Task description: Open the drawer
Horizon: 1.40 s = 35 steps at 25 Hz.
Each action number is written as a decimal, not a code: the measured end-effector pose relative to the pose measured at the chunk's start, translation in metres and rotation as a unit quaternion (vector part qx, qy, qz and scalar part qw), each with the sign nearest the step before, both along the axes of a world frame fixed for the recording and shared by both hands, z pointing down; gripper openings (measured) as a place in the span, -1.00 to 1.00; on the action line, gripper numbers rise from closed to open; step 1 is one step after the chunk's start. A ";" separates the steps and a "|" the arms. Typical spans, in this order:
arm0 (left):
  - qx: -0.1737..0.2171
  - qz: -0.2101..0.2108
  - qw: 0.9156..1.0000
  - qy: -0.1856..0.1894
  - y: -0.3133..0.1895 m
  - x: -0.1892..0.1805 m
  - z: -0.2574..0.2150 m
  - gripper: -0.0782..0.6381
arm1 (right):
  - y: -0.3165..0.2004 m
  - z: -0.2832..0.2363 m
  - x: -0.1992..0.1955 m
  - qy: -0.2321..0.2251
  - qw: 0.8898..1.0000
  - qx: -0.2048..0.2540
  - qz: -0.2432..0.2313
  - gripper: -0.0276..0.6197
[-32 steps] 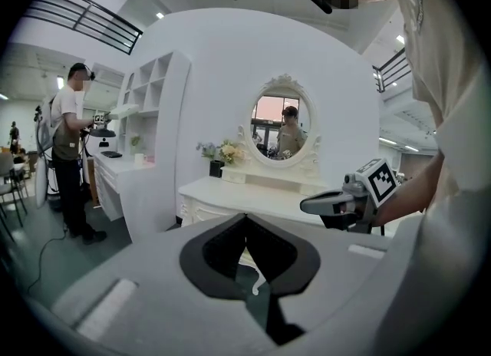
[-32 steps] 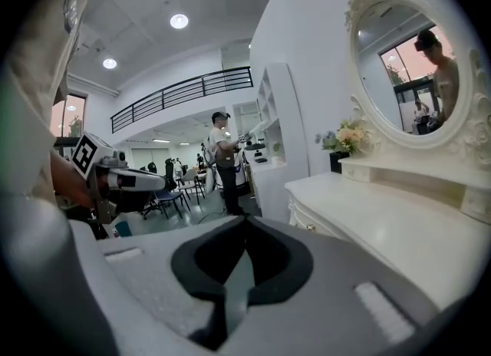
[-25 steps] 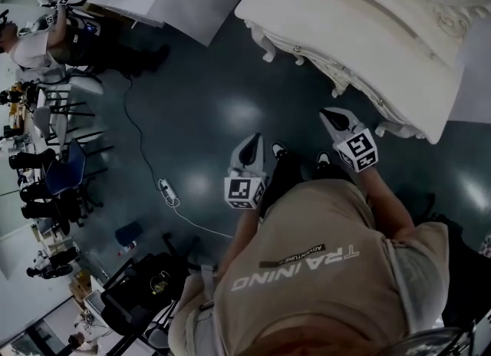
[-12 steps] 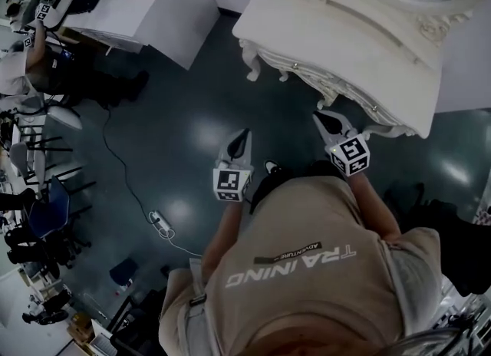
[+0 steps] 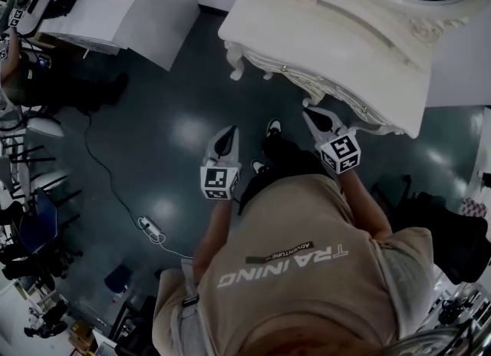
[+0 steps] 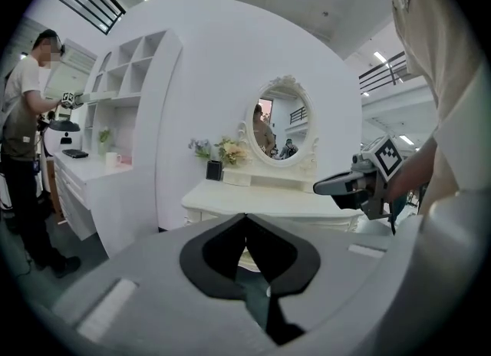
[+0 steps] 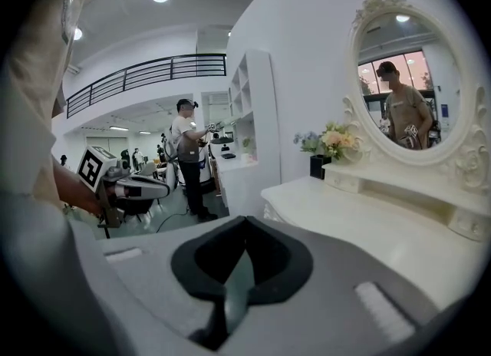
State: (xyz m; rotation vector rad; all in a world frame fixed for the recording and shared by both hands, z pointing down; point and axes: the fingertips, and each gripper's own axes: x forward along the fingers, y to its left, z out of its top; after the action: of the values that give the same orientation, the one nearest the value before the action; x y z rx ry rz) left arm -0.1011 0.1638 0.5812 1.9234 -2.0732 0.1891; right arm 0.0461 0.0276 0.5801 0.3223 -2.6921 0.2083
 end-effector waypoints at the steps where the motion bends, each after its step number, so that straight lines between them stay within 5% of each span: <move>1: -0.003 0.001 1.000 -0.004 -0.007 -0.006 0.001 -0.76 | -0.007 0.007 -0.004 0.000 1.000 -0.007 0.004 -0.91; 11: -0.032 0.012 0.998 -0.053 -0.132 -0.080 -0.026 -0.76 | -0.126 0.035 -0.061 -0.024 0.999 -0.036 0.026 -0.91; 18: -0.019 0.020 0.999 -0.024 -0.210 -0.098 -0.032 -0.76 | -0.181 0.041 -0.081 -0.028 0.997 -0.063 0.034 -0.91; 29: -0.037 0.114 0.993 -0.022 -0.270 -0.114 -0.012 -0.76 | -0.212 0.050 -0.087 -0.021 0.992 -0.060 0.108 -0.91; 35: -0.012 0.227 0.974 -0.001 -0.315 -0.113 -0.008 -0.76 | -0.223 0.043 -0.080 0.000 0.977 -0.048 0.209 -0.91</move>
State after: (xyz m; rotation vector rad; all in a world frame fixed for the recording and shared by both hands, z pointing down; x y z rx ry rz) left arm -0.2145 -0.1514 0.5728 2.3538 -1.5905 0.3143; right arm -0.0337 -0.1950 0.6231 0.8553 -2.5723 0.4565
